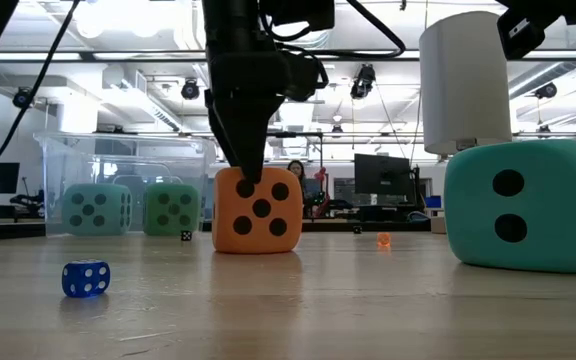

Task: Pick & Place Dice
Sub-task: Put the orange large dice into the transparent bin

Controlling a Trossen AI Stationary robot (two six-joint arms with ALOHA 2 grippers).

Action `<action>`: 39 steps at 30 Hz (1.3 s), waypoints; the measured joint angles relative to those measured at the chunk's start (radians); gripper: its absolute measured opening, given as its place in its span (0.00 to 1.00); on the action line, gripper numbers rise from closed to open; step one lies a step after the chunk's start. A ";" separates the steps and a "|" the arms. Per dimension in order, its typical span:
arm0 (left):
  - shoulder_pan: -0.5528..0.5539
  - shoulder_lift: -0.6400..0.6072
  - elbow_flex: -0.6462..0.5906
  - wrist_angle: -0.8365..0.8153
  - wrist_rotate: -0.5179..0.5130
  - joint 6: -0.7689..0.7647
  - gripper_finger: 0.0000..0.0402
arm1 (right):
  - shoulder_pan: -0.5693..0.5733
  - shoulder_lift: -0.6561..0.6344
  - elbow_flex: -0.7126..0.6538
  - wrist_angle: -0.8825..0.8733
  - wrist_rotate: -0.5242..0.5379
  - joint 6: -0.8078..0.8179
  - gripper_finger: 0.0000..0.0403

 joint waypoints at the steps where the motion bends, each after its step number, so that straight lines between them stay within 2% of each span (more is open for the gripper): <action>1: 0.000 0.002 0.000 0.001 0.000 -0.009 0.99 | 0.000 0.000 0.000 0.000 0.000 0.000 0.02; 33: -0.004 0.025 0.000 0.021 0.011 -0.021 0.98 | 0.000 0.000 0.000 0.000 0.000 0.000 0.02; 39: -0.004 0.025 0.000 0.024 0.010 -0.021 0.94 | 0.000 0.000 0.000 0.000 0.000 0.000 0.02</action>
